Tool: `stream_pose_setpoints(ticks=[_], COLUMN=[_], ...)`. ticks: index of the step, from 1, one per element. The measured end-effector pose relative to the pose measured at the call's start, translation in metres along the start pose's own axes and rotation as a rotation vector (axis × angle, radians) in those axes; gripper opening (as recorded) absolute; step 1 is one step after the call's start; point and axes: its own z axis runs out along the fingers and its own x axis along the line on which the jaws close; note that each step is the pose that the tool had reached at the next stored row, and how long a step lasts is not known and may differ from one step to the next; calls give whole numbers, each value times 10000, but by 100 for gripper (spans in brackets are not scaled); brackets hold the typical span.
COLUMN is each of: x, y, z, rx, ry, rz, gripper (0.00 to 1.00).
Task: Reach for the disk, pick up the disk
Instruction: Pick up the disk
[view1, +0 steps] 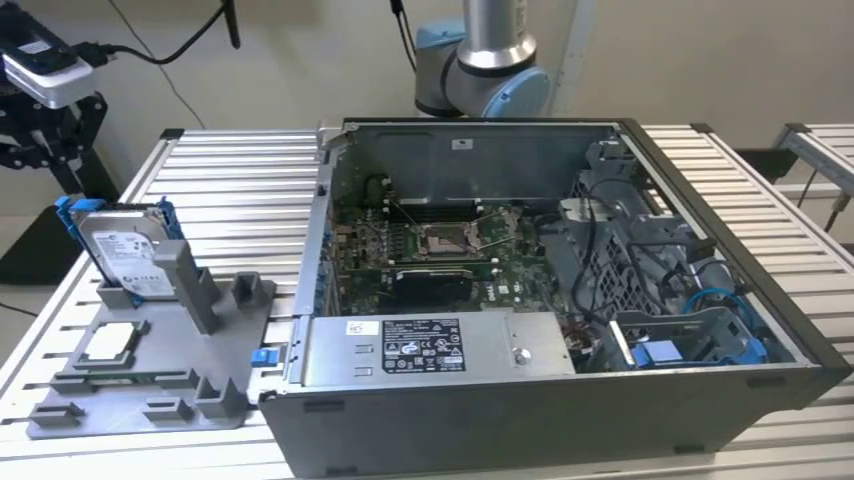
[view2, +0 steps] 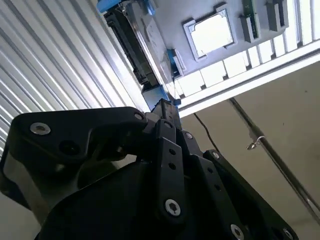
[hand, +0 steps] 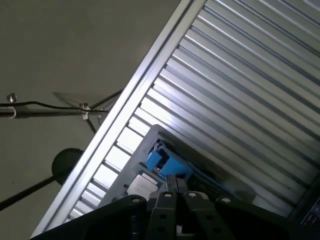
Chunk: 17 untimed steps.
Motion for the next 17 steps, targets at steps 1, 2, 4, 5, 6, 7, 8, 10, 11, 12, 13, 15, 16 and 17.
stream_pose_setpoints(ticks=[1,2,4,5,6,7,8,10,11,12,13,15,16,17], x=[0,0,0,0,0,0,0,0,0,0,0,0,0,0], y=[0,0,-1,0,0,0,0,0,0,0,0,0,0,0], z=[0,0,1,0,0,0,0,0,0,0,0,0,0,0], rx=[2,3,6,7,9,11,13,15,16,18,19,22,23,24], ry=[5,12,25,32,39,46,52,65,72,79,86,99,106,113], rz=[-169,-355,-714,-899,-1084,-1275,-1458,-1803,-1988,-2174,-2353,-2715,-2883,-3062], gripper=[0,0,0,0,0,0,0,0,0,0,0,0,0,0])
